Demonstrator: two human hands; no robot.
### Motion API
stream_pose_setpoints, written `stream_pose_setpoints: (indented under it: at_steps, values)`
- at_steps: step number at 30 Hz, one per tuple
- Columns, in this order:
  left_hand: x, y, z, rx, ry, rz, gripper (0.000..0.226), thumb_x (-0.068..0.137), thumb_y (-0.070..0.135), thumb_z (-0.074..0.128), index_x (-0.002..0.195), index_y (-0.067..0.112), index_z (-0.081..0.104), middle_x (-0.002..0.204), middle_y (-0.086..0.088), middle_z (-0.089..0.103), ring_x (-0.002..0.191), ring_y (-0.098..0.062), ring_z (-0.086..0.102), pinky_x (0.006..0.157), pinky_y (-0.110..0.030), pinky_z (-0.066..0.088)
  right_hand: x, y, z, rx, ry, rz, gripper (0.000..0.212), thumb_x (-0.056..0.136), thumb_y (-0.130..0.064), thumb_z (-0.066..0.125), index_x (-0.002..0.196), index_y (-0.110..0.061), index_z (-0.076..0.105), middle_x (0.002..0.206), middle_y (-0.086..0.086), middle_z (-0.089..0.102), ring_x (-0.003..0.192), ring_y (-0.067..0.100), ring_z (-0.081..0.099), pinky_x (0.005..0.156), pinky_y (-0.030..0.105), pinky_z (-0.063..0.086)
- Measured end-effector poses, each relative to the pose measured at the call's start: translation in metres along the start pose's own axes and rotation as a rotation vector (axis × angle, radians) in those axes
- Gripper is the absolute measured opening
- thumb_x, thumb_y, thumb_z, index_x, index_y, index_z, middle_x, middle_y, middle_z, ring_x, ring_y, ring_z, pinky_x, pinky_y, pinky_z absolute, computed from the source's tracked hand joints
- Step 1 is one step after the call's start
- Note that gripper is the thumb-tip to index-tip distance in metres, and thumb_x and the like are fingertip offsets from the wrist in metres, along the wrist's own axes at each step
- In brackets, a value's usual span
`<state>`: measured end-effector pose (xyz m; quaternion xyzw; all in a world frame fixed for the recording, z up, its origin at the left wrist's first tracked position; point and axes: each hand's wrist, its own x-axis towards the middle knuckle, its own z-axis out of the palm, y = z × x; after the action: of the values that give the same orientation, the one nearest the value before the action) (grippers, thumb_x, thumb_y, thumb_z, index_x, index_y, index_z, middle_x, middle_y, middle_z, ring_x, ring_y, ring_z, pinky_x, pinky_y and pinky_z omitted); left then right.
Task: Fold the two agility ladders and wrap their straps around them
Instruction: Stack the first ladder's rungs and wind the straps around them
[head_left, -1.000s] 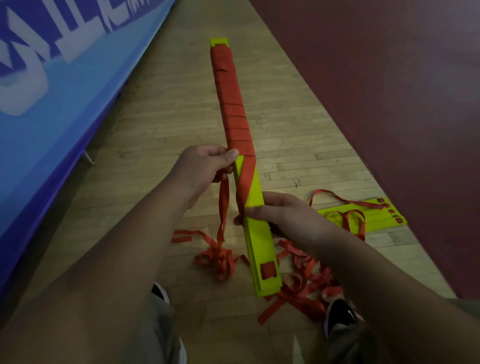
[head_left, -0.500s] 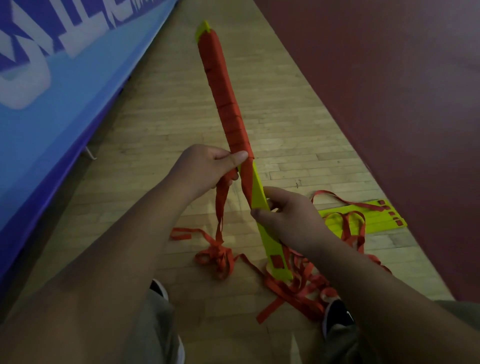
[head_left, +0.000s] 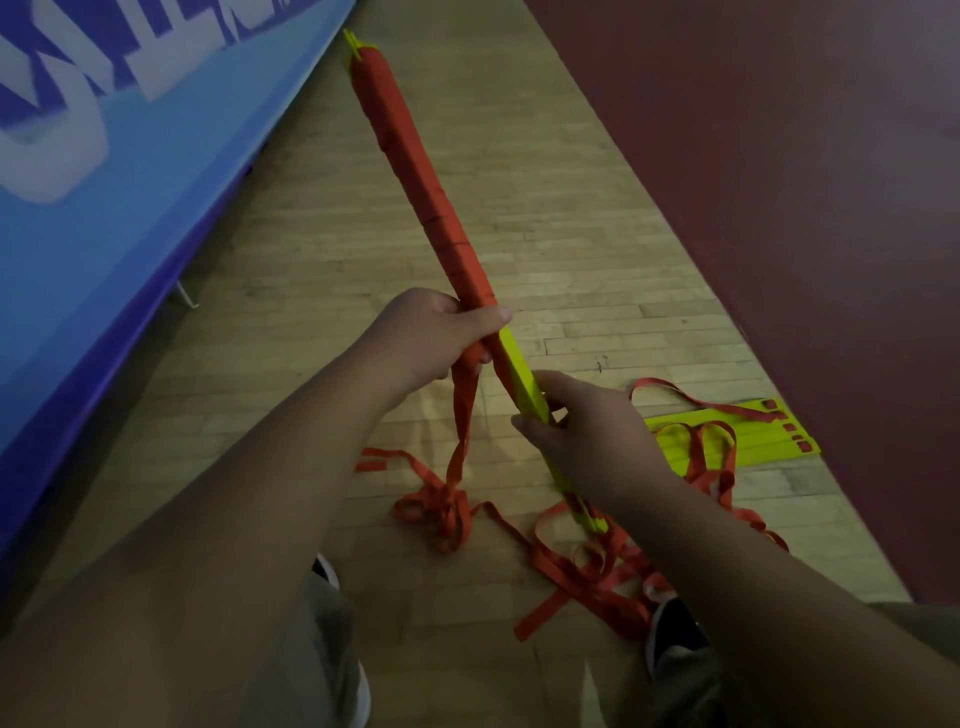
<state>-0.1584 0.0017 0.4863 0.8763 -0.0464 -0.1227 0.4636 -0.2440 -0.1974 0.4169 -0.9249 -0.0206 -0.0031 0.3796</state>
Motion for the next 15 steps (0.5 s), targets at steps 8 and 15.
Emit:
stream_pose_setpoints:
  at_steps: [8, 15]
  values:
    - [0.002, 0.001, -0.016, -0.147, -0.144, 0.041, 0.021, 0.103, 0.034, 0.072, 0.097, 0.017, 0.084, 0.087, -0.002, 0.084, 0.083, -0.015, 0.077, 0.079, -0.036, 0.053, 0.008, -0.004, -0.018, 0.303, -0.164, 0.132, 0.024, 0.099, -0.05, 0.078, 0.12, -0.039, 0.075, 0.104, -0.004, 0.076, 0.098, 0.016, 0.074, 0.094, 0.045, 0.061]
    - [0.002, -0.006, -0.017, -0.08, -0.241, 0.078, 0.013, 0.106, 0.025, 0.07, 0.105, 0.018, 0.081, 0.094, 0.001, 0.084, 0.082, -0.005, 0.075, 0.084, -0.041, 0.059, 0.01, 0.004, -0.022, 0.237, -0.201, 0.093, 0.019, 0.093, -0.042, 0.086, 0.105, -0.032, 0.075, 0.093, -0.002, 0.073, 0.085, 0.015, 0.071, 0.085, 0.045, 0.06]
